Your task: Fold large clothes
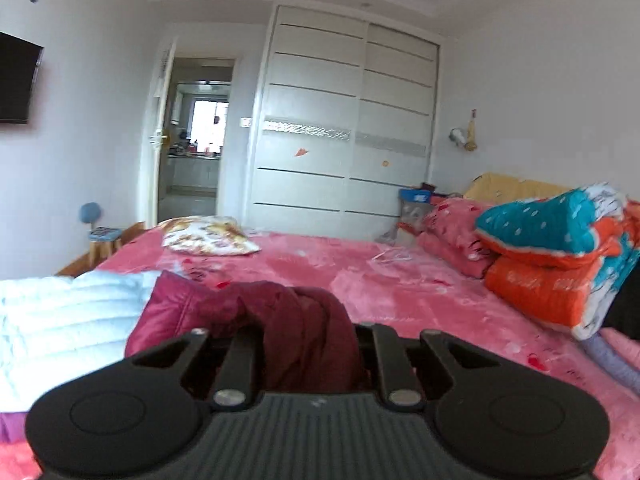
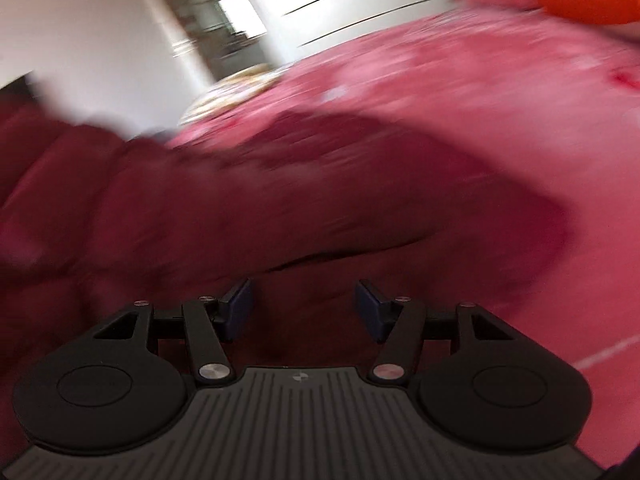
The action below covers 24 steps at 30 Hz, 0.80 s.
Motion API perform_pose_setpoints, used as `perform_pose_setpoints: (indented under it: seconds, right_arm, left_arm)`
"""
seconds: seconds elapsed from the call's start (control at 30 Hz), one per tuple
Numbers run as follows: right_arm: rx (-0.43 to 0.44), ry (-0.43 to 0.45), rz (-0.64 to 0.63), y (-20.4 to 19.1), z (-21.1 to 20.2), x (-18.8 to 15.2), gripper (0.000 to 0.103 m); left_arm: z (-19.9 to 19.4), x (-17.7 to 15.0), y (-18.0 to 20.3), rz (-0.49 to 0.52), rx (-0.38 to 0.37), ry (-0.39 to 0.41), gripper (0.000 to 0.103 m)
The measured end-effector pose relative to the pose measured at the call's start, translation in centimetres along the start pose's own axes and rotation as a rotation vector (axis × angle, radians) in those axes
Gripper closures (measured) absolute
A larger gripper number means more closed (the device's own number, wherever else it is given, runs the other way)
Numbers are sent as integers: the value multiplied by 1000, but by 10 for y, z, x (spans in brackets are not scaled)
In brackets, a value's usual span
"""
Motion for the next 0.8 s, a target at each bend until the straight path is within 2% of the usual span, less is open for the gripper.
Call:
perform_pose_setpoints:
  seconds: [0.07, 0.17, 0.3, 0.4, 0.47, 0.57, 0.6, 0.63, 0.7, 0.8]
  right_arm:
    - [97, -51, -46, -36, 12, -16, 30]
    - [304, -120, -71, -97, 18, -42, 30]
    - [517, -166, -106, -162, 7, -69, 30]
    - [615, -194, -58, -177, -4, -71, 31]
    - [602, -226, 6, -168, -6, -73, 29]
    - [504, -310, 180, -132, 1, -78, 12]
    - [454, -330, 240, -115, 0, -81, 3]
    - [408, -335, 282, -99, -2, -81, 2]
    - [308, -313, 368, -64, -8, -75, 2]
    - [151, -178, 502, 1, -29, -51, 2]
  left_arm:
    - [3, 10, 20, 18, -45, 2, 89]
    - [1, 19, 62, 82, -148, 14, 89]
    - [-11, 12, 134, 183, -356, -4, 89]
    - [-28, -14, 173, 275, -523, -29, 89]
    - [-36, -37, 189, 356, -609, -53, 89]
    - [-37, -79, 193, 419, -672, -132, 89]
    - [-35, -92, 190, 422, -679, -164, 89]
    - [-34, -107, 187, 419, -683, -199, 89]
    - [-27, -138, 179, 403, -676, -267, 89]
    - [-22, -177, 167, 351, -662, -334, 89]
Point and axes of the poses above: each gripper's, at about its wrist camera, not at the fingertips, and z roughly the way its jaws point, y to its right, x to its top, the point moved 10 cm from there along z, roughly the way its jaws point, and after that the axes turned 1 degree about x, right-handed, at the moved point
